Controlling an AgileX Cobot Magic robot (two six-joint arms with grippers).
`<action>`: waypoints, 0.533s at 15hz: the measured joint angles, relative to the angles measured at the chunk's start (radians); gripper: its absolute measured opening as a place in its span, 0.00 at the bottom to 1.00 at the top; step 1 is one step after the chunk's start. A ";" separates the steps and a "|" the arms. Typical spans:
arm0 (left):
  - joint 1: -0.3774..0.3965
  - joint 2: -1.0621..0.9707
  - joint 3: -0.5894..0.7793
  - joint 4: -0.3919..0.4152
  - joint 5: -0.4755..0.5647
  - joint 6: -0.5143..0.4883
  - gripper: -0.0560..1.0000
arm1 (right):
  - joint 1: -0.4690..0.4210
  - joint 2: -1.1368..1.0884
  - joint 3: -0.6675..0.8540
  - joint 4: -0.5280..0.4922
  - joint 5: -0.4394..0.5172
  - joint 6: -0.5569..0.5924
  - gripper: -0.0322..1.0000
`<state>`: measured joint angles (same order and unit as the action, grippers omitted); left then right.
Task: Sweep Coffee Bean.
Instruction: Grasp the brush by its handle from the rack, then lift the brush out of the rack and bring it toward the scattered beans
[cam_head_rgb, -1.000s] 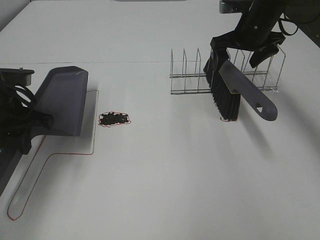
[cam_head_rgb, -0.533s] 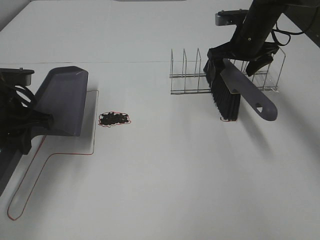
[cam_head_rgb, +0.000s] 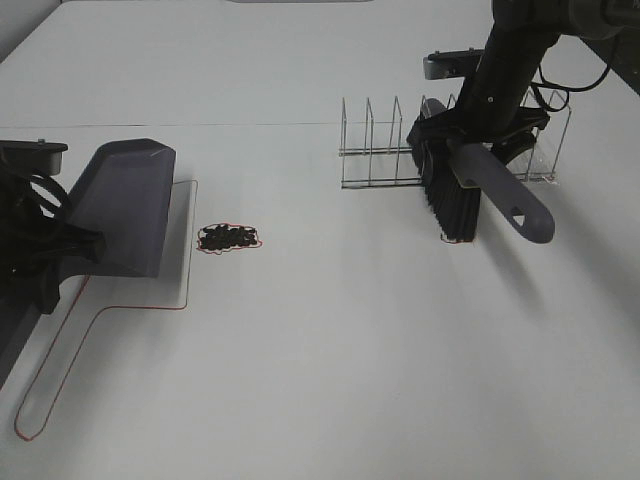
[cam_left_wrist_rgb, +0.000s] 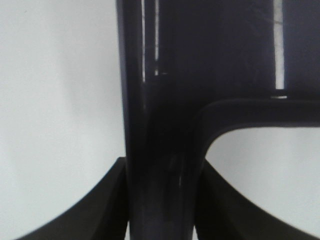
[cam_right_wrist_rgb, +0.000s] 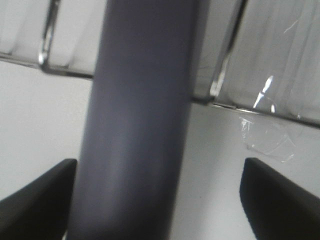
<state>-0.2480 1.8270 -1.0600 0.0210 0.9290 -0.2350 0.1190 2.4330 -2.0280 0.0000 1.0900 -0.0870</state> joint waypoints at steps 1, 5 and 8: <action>0.000 0.000 0.000 0.000 0.000 0.000 0.37 | 0.000 0.000 0.000 0.000 0.001 0.007 0.68; 0.000 0.000 0.000 0.000 0.001 0.000 0.37 | 0.001 -0.001 -0.025 0.007 0.006 0.054 0.57; 0.000 0.000 0.000 0.000 0.001 0.000 0.37 | 0.001 -0.013 -0.086 0.010 0.075 0.071 0.57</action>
<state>-0.2480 1.8270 -1.0600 0.0210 0.9300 -0.2350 0.1200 2.4200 -2.1140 0.0100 1.1650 -0.0160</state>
